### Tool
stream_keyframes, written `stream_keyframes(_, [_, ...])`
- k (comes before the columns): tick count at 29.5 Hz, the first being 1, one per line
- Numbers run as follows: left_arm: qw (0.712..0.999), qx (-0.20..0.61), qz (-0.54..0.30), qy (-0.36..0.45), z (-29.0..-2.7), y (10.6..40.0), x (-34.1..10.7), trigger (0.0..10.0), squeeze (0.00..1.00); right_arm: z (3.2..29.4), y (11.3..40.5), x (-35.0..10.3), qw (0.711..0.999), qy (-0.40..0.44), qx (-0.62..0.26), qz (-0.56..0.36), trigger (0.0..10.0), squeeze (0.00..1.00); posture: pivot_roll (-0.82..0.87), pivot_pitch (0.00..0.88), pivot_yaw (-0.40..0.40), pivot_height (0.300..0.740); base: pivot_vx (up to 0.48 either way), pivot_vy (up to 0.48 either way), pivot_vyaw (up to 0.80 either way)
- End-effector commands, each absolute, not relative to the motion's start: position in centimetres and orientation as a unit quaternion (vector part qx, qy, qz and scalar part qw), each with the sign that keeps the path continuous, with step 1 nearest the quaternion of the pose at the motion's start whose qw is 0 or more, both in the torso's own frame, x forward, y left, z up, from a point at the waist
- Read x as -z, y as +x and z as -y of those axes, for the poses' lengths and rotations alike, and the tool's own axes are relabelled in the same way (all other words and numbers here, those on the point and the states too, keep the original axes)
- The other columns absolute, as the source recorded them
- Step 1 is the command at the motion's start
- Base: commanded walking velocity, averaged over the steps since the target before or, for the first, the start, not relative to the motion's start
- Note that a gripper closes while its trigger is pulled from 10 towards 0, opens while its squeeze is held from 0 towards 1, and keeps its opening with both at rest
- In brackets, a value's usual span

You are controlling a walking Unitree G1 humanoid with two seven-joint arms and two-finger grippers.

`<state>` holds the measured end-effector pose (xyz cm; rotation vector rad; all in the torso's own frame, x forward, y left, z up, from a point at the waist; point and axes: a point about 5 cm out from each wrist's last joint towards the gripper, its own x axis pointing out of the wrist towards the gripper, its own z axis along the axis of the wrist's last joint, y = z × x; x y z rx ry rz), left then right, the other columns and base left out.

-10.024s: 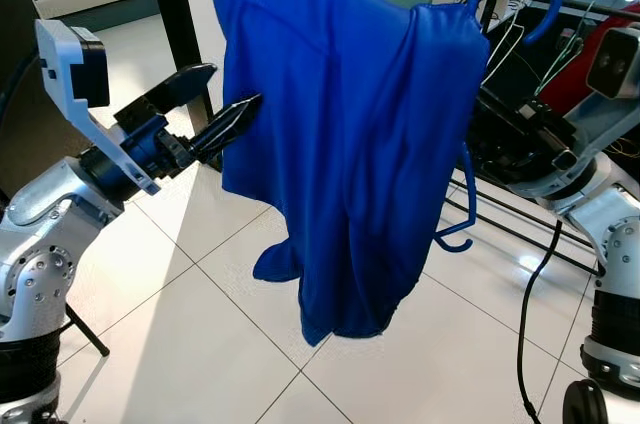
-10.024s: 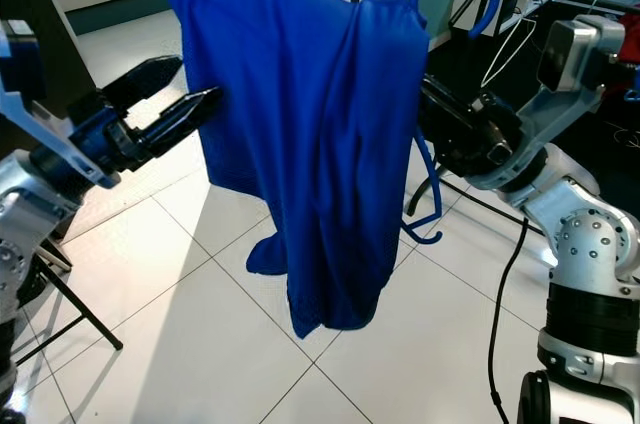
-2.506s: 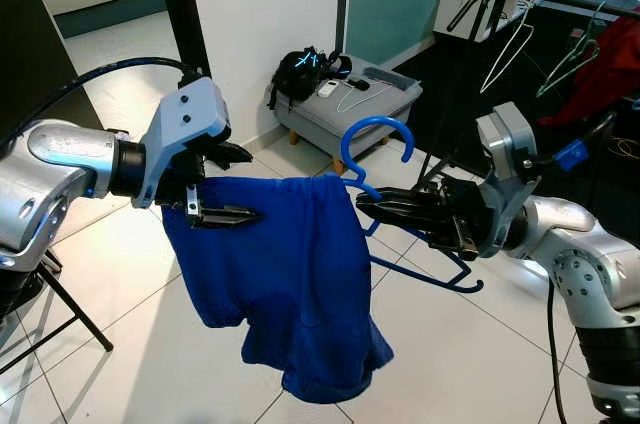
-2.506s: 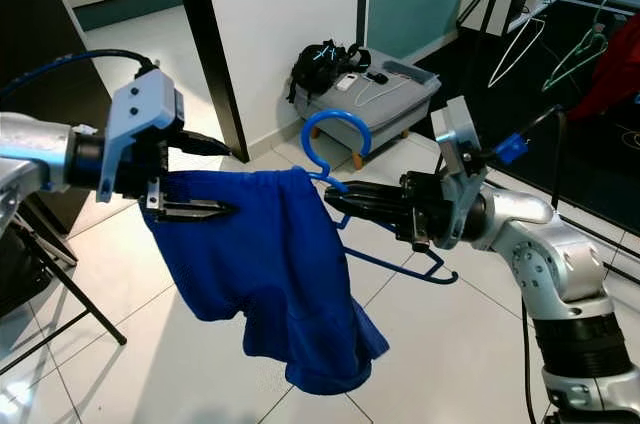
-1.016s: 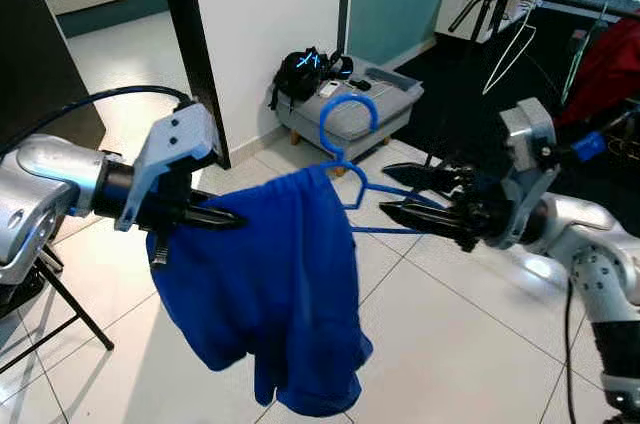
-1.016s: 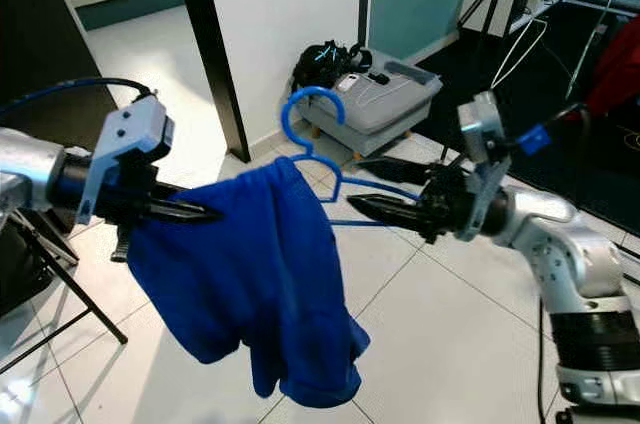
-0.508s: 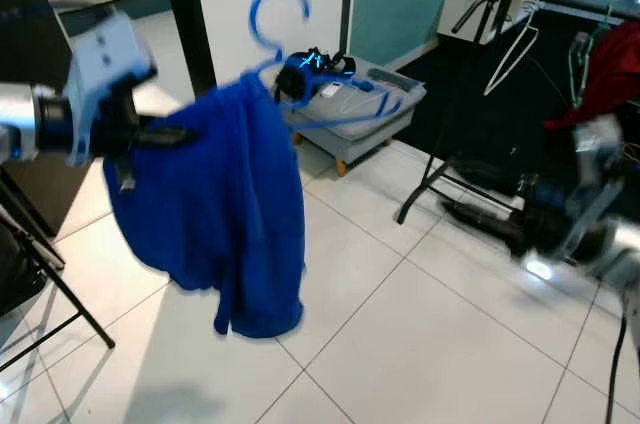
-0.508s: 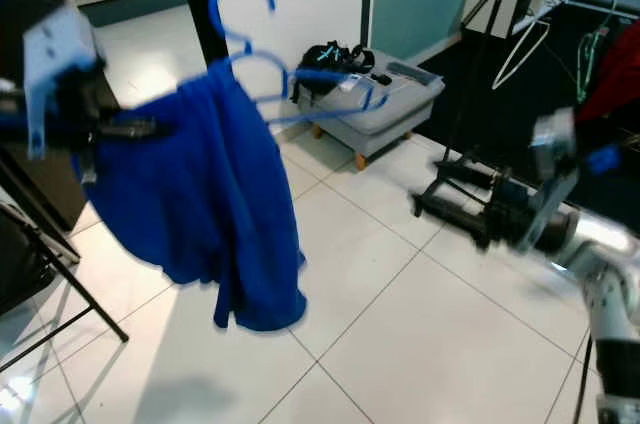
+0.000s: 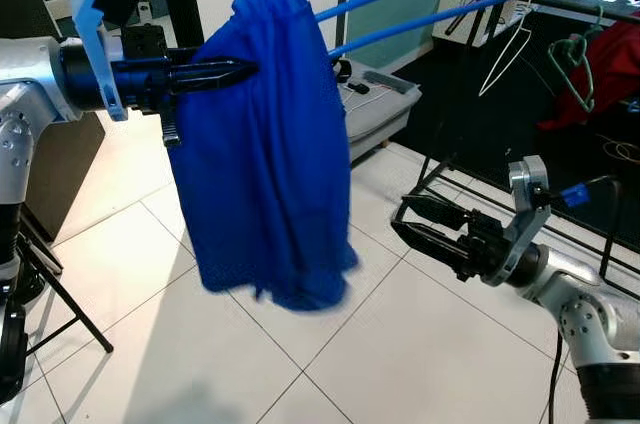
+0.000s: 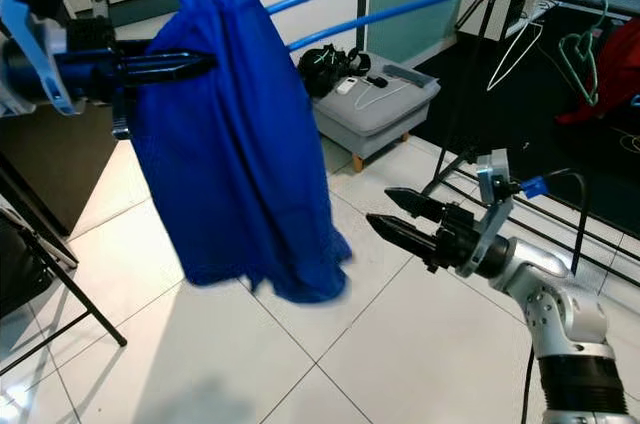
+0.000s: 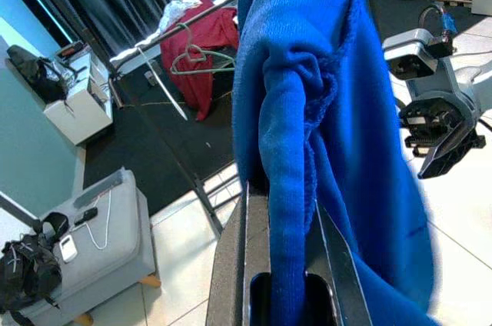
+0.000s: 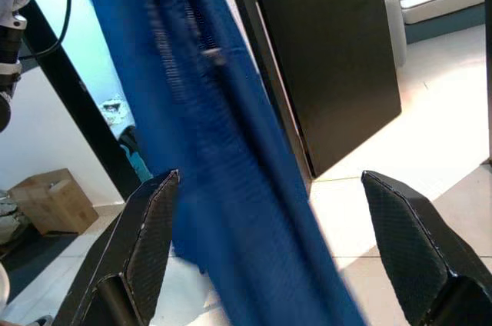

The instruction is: Hang hanger

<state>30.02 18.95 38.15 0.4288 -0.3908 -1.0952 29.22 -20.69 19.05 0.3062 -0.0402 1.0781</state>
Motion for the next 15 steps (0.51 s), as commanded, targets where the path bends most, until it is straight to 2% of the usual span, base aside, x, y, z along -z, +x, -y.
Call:
stream_keyframes(1, [0.808,0.513,0.211,0.196,-19.0,29.7,-39.1,10.0,0.0,20.3,29.1,-19.0,0.842,0.152,-0.517,0.022,10.0,0.0,0.02,0.069,0.012,0.74,0.0,0.0,0.0])
stream_keyframes(10, [0.793,0.525,0.256,0.171,-18.3,29.1,-40.6,10.0,0.0,19.9,29.7,-18.3,0.853,0.179,-0.49,0.025,10.0,0.0,0.02,0.074,0.012,0.74,0.0,0.0,0.0])
stream_keyframes(15, [0.784,0.533,0.274,0.161,-17.9,28.6,-41.3,10.0,0.0,19.3,29.9,-17.3,0.861,0.161,-0.483,0.002,10.0,0.0,0.02,0.074,0.013,0.74,0.0,0.0,0.0])
